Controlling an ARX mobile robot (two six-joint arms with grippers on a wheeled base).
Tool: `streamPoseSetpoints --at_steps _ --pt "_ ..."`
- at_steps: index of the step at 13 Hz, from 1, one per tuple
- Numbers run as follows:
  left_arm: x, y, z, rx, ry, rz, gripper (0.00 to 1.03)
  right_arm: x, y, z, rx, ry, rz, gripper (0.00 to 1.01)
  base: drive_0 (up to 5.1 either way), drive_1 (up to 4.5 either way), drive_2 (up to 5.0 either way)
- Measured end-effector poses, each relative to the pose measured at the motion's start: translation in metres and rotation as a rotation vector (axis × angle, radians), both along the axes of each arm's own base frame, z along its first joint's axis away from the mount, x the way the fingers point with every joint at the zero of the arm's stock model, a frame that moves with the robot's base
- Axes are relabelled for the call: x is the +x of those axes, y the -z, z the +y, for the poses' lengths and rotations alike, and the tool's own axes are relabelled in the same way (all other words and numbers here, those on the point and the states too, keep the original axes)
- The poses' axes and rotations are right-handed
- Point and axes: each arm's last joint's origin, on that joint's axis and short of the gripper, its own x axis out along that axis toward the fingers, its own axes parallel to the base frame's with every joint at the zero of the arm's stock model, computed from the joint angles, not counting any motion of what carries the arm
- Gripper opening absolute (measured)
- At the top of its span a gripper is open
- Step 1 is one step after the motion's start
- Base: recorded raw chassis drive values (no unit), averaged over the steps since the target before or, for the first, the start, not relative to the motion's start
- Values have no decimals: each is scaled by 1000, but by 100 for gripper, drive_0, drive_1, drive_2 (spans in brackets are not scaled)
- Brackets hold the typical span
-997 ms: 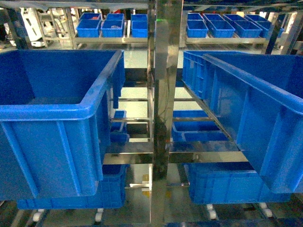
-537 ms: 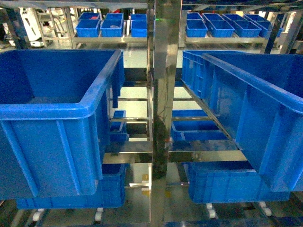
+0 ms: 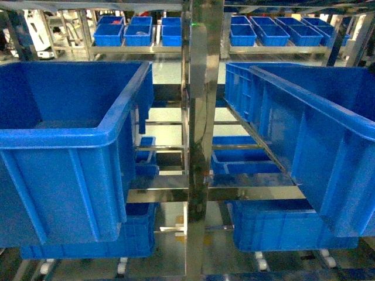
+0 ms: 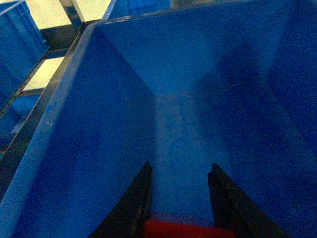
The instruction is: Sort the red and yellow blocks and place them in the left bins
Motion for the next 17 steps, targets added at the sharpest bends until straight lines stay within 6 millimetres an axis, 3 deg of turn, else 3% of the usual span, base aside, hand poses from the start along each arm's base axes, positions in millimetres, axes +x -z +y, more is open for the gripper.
streamPoseSetpoints --at_steps 2,4,5,6,7,9,11,12,14,15,17 --pt "0 0 0 0 0 0 28 26 26 -9 -10 37 -6 28 0 0 0" --pt "0 0 0 0 0 0 28 20 34 -19 -12 63 -56 44 0 0 0" --pt "0 0 0 0 0 0 28 6 25 -19 -15 52 -102 55 0 0 0" --pt "0 0 0 0 0 0 28 -15 8 -16 -22 24 -145 66 0 0 0" --pt "0 0 0 0 2 1 28 -53 -25 -6 -31 -15 -223 82 0 0 0" --pt "0 0 0 0 -2 1 28 -118 -49 7 -10 -83 -247 100 0 0 0" --pt "0 0 0 0 -1 0 28 -182 -43 13 30 -102 -138 98 0 0 0" --pt "0 0 0 0 1 0 28 -213 -61 17 48 -92 -147 98 0 0 0" --pt "0 0 0 0 -1 0 28 -270 -119 38 42 -135 -320 98 0 0 0" --pt "0 0 0 0 0 0 28 -270 -124 44 42 -154 -333 98 0 0 0" --pt "0 0 0 -1 1 1 28 -258 -112 44 36 -127 -261 98 0 0 0"
